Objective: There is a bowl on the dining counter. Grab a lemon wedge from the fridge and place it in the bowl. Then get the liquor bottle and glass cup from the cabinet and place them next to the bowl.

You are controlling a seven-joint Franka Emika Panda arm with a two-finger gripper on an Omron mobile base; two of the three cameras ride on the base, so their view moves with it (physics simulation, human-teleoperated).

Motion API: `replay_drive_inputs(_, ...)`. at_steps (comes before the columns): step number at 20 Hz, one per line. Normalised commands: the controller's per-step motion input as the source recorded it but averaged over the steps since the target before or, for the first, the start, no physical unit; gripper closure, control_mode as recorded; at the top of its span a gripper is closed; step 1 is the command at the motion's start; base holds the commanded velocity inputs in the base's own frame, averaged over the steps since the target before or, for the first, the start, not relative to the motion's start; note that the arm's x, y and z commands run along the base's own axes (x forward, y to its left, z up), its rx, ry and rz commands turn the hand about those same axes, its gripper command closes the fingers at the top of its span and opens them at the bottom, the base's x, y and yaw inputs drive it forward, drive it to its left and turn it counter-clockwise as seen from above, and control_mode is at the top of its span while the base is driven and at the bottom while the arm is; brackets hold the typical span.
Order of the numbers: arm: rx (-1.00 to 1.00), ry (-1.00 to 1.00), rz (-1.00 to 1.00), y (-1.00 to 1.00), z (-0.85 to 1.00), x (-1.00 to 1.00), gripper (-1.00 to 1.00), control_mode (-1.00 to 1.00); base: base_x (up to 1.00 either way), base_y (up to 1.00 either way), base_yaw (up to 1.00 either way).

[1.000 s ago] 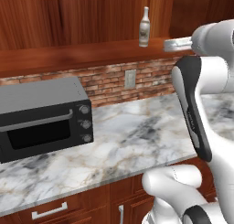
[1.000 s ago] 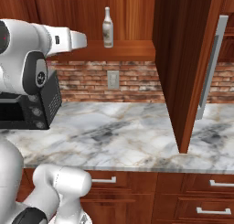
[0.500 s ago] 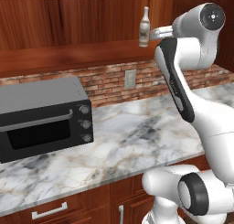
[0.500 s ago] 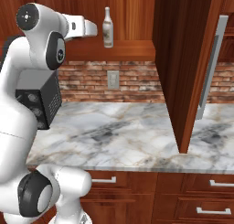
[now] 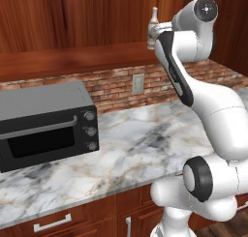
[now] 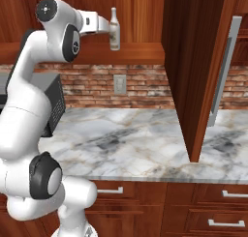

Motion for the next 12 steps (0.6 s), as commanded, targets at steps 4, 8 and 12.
replay_drive_inputs(4,0.00,0.08,-0.07,0.00,0.00,0.61,-1.00,-1.00,0.00,0.00,0.00)
replay_drive_inputs(8,0.03,0.11,-0.06,0.00,0.00,0.56,-1.00,-1.00,0.00,0.00,0.00)
replay_drive_inputs(12,0.05,0.05,-0.02,0.00,0.00,0.41,-1.00,-1.00,0.00,0.00,0.00)
